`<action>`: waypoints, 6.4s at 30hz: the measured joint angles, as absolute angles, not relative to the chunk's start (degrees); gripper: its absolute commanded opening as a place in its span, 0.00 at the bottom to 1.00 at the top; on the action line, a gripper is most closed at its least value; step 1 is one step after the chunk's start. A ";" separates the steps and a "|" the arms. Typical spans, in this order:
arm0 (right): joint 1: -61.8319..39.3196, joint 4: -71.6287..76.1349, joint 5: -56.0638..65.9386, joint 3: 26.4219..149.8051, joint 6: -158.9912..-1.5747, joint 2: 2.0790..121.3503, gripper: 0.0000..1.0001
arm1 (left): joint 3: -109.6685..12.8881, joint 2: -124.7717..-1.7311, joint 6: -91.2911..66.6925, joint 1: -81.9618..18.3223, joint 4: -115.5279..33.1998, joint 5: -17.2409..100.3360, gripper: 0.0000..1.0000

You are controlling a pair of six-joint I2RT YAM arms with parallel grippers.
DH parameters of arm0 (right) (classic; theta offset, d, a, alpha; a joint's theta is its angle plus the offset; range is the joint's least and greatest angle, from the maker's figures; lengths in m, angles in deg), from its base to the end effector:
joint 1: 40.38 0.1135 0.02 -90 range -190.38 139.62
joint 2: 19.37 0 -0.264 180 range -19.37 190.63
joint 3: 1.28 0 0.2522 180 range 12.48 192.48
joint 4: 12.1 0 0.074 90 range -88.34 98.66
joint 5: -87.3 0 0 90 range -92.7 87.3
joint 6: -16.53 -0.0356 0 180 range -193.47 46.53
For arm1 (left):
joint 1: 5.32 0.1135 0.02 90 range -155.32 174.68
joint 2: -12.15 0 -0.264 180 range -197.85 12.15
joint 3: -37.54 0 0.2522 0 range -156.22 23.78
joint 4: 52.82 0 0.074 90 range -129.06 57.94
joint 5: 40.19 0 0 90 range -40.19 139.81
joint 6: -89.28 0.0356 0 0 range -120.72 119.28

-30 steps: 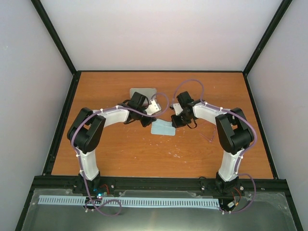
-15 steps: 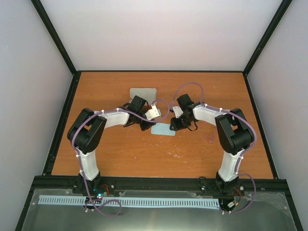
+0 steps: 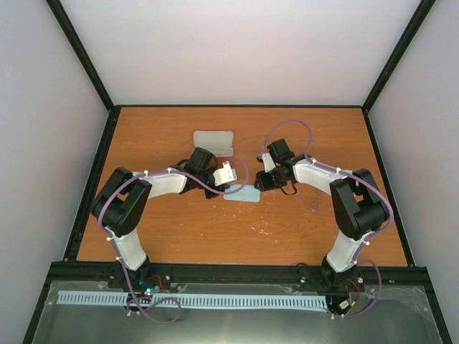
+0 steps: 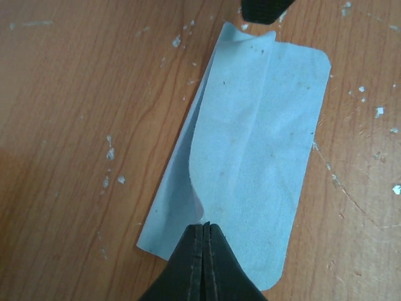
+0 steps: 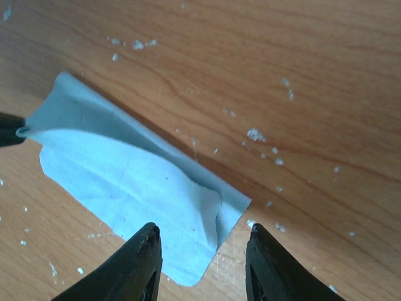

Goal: Organize the sunglasses
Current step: Fold the glasses cleaning cloth at the center of the board, then adjust the glasses cleaning cloth at the center of the board.

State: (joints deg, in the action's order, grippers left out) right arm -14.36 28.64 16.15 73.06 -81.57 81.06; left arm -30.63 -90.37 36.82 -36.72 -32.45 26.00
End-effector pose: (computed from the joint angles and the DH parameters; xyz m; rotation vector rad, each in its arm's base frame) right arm 0.2975 0.1580 0.1632 -0.5280 2.7396 0.6102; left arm 0.2887 -0.1931 0.1419 1.5327 1.9403 -0.4774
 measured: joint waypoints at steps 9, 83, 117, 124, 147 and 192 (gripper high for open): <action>-14.36 26.89 13.13 74.30 -86.48 81.97 0.32 | -26.79 -87.41 39.62 -37.35 -36.30 24.82 0.01; -5.84 41.54 31.47 90.72 -78.16 98.87 0.10 | -20.03 -87.26 60.80 -38.29 -40.08 24.31 0.22; -5.84 44.38 25.46 100.18 -78.27 102.02 0.14 | -20.23 -87.70 61.17 -38.36 -40.67 24.71 0.22; -5.84 46.04 25.02 100.84 -77.33 102.91 0.11 | -20.23 -87.72 61.17 -38.36 -40.67 24.71 0.22; -5.84 51.11 25.15 91.98 -75.88 96.77 0.25 | -20.78 -88.40 61.32 -38.47 -42.11 25.06 0.43; -9.77 46.93 19.54 86.85 -86.31 94.13 0.04 | -43.55 -95.76 42.39 -30.55 -18.74 16.38 0.32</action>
